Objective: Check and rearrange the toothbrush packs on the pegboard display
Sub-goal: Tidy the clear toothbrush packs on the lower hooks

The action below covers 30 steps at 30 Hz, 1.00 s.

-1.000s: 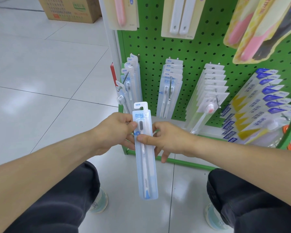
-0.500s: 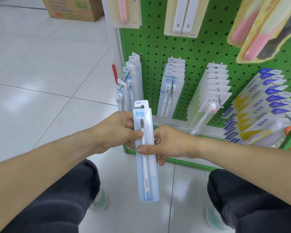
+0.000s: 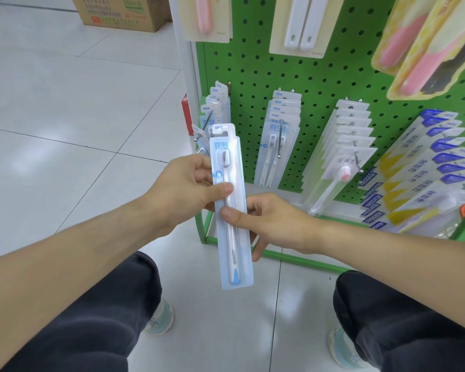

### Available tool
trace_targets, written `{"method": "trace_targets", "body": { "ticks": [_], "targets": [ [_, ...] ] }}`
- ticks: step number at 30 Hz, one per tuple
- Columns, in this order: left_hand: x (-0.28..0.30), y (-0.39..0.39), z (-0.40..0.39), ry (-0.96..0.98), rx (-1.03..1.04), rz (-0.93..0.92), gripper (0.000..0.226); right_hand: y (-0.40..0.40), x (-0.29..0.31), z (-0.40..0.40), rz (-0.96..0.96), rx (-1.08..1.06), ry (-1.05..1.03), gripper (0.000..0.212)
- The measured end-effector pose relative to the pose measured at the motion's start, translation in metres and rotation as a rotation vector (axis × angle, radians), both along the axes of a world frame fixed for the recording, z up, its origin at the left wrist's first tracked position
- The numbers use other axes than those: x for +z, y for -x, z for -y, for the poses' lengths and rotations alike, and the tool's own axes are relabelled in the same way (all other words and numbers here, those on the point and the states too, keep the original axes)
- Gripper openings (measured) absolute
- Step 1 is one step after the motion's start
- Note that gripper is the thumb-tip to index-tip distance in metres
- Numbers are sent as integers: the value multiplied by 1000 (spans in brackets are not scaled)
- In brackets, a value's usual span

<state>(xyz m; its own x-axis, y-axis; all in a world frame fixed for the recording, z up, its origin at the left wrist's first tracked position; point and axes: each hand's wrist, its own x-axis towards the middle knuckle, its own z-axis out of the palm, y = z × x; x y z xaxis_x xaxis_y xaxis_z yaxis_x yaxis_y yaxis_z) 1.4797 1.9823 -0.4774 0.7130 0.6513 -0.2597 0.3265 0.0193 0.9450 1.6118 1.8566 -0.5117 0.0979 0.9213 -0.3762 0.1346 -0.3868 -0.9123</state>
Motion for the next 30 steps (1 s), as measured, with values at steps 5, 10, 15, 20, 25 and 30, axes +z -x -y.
{"method": "trace_targets", "body": {
  "ticks": [5,10,15,20,25,30],
  "targets": [
    [1,-2,2,-21,67,95,23,-8,6,0,26,50,9,27],
    [1,-4,0,-26,77,143,21,-13,8,4,68,178,44,19],
    [-3,-1,4,-103,-217,-96,18,-10,7,6,67,11,-116,19],
    [-7,-2,9,-142,-221,-145,6,-9,3,12,42,16,-89,43],
    [-8,-4,7,-102,-160,-105,7,-9,3,12,47,-47,-86,59],
    [-5,-4,4,-70,-209,-140,18,-9,8,12,55,-75,-102,59]
  ]
}}
